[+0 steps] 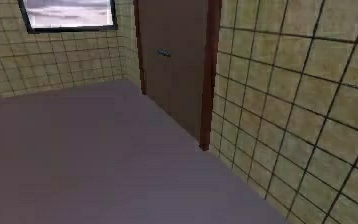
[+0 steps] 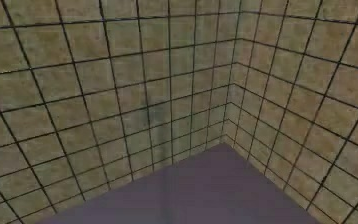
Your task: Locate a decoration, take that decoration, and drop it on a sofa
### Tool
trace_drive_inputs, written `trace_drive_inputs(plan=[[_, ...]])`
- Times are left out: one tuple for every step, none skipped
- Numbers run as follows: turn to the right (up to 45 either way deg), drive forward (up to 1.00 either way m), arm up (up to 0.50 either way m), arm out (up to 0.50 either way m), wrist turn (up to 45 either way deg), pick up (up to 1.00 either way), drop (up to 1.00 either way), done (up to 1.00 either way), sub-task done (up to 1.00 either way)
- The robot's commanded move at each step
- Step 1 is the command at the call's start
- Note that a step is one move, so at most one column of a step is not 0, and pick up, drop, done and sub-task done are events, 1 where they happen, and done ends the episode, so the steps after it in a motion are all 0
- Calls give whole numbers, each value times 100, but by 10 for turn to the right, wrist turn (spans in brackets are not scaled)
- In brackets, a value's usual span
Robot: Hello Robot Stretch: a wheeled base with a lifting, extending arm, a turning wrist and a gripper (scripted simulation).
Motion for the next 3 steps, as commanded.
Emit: trace_drive_inputs(plan=[[-450,0,0,0,0,0,0,0,0],[-450,0,0,0,0,0,0,0,0],[-450,0,0,0,0,0,0,0,0]])
